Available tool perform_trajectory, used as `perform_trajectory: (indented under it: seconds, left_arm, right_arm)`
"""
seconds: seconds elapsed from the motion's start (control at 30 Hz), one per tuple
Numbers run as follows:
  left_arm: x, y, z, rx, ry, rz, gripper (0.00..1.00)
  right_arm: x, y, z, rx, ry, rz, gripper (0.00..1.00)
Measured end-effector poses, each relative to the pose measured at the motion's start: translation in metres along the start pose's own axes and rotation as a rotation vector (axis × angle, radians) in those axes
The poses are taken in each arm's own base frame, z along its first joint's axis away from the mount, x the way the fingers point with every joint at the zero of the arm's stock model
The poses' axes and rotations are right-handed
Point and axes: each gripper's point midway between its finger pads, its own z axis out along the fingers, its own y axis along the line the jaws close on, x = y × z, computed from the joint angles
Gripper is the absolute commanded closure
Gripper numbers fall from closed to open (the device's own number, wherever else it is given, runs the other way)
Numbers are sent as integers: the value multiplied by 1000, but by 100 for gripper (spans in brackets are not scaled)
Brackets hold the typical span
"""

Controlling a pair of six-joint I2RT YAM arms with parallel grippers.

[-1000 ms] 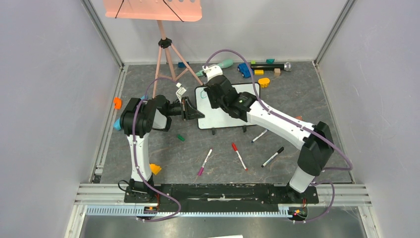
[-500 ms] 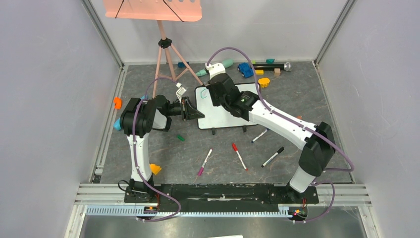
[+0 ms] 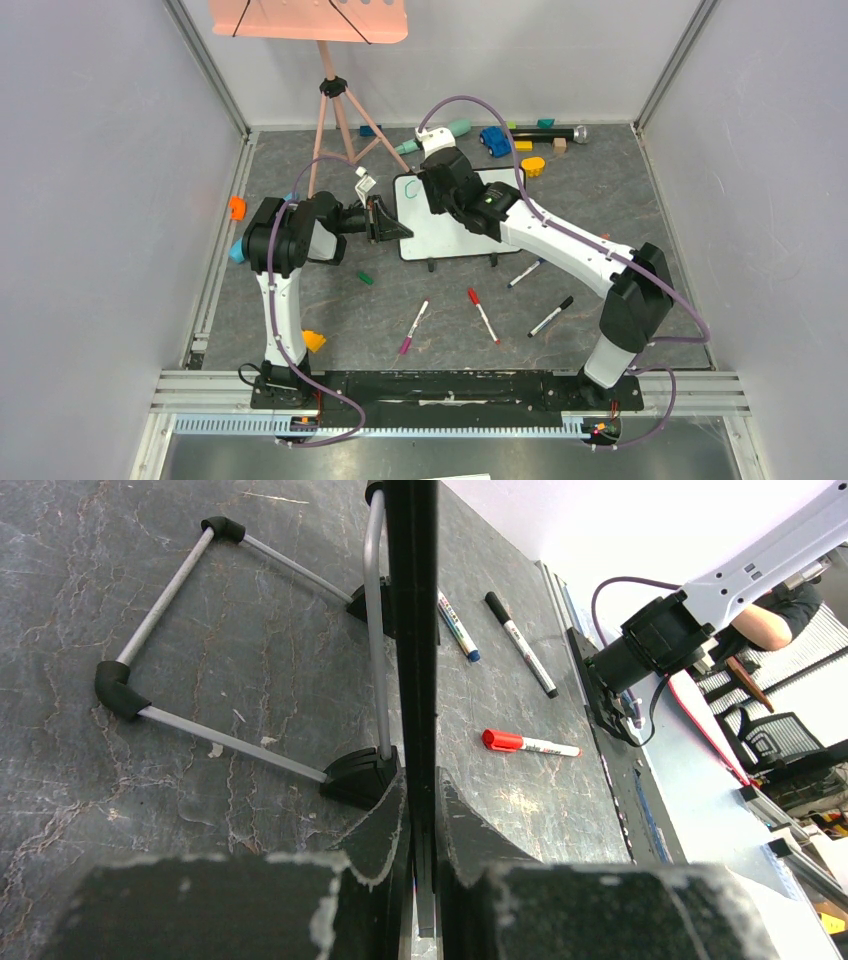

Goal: Write a sentence on the whiteboard

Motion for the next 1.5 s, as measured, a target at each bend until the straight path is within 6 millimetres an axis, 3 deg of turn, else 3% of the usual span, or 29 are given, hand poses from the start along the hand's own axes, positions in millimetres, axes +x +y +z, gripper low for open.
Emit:
perform_trajectory:
  seconds: [1.23, 1.5]
  left_arm:
    - [-1, 1, -1, -7, -4, -6, 98]
    - [-1, 2, -1, -11, -7, -11, 98]
  right_arm:
    - [6, 9, 11, -52, 36, -3, 100]
    - [20, 11, 11, -68, 63, -10, 100]
